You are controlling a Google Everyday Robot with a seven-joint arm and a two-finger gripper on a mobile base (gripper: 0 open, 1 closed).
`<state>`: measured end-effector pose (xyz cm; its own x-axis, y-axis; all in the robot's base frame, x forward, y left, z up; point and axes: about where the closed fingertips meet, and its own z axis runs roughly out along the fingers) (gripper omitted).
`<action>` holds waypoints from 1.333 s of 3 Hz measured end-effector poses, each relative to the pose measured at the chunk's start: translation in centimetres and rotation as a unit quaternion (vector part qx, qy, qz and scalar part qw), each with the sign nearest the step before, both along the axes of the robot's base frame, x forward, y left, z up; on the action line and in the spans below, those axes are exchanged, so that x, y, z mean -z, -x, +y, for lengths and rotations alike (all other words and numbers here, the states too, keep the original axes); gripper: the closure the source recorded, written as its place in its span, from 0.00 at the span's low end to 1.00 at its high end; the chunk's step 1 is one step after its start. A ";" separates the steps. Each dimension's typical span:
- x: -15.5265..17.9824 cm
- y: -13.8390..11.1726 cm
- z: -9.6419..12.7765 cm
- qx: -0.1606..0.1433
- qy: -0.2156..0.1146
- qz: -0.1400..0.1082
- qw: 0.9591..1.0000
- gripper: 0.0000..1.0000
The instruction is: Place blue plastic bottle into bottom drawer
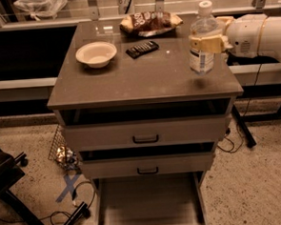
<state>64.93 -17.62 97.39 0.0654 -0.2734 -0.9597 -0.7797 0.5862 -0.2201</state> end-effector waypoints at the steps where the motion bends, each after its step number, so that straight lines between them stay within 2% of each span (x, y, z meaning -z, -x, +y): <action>1: -2.0 5.5 1.7 -0.034 -0.003 -0.016 0.999 1.00; 2: -0.8 13.2 -1.1 -0.063 0.022 -0.041 0.997 1.00; 3: 1.9 18.4 -5.3 -0.059 0.046 -0.031 0.997 1.00; 4: 4.1 21.3 -8.1 -0.054 0.072 -0.009 0.996 1.00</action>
Offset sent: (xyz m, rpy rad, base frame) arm -0.2358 -0.0842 -0.0137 -0.1107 -0.1309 0.1365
